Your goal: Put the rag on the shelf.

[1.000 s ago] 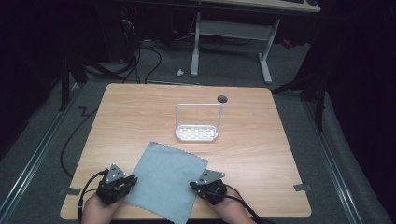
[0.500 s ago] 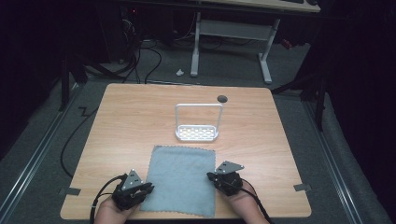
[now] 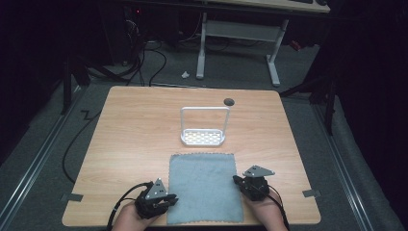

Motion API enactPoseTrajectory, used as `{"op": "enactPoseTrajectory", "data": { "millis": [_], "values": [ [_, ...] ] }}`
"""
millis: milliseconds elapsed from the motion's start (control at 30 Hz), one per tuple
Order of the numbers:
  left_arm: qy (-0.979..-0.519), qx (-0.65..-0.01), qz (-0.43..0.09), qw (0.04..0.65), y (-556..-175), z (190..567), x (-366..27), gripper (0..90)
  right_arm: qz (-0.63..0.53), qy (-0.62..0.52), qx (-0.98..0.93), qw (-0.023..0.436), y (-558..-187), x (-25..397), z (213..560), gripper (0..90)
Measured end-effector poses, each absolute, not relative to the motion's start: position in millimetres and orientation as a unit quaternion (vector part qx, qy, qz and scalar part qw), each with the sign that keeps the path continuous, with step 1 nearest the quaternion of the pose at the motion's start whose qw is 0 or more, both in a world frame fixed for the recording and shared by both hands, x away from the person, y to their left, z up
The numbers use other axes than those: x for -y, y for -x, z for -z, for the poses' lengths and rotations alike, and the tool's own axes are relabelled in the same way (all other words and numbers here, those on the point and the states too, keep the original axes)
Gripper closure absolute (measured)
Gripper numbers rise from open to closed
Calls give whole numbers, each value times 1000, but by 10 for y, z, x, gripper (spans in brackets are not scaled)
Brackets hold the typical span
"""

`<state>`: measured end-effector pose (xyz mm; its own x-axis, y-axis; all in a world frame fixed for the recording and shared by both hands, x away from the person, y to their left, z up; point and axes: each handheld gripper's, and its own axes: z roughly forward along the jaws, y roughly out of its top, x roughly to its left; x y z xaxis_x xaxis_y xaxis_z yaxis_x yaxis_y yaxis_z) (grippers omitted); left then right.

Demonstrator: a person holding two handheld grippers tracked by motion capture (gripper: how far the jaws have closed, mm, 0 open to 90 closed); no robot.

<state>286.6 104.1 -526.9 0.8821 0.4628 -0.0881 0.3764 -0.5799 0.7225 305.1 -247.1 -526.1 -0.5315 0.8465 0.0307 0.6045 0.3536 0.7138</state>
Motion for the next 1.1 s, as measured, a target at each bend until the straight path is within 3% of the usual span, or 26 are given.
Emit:
{"op": "enactPoseTrajectory", "data": {
  "millis": [433, 667, 700, 733, 800, 933, 1100],
  "values": [
    [-887, -229, -37, 398, -2863, 5274, -1033, 800, -345, -461, -798, 177, -2959, 2548, 5261, 900],
    [-886, -233, -52, 399, -2862, 5248, -1070, 727, -348, -460, -796, 183, -2963, 2533, 5255, 876],
    [-878, -242, -57, 409, -2882, 5233, -1102, 701, -354, -459, -793, 189, -2957, 2533, 5240, 862],
    [-866, -259, -67, 423, -2928, 5217, -1151, 598, -366, -456, -785, 206, -2945, 2542, 5200, 800],
    [-850, -292, -84, 430, -3051, 5217, -1222, 568, -372, -455, -781, 209, -2940, 2548, 5193, 784],
    [-811, -360, -91, 452, -3316, 5228, -1333, 548, -379, -460, -774, 215, -2951, 2581, 5202, 713],
    [-805, -395, -108, 430, -3626, 5279, -1207, 558, -398, -465, -761, 215, -2974, 2610, 5210, 663]
  ]
}}
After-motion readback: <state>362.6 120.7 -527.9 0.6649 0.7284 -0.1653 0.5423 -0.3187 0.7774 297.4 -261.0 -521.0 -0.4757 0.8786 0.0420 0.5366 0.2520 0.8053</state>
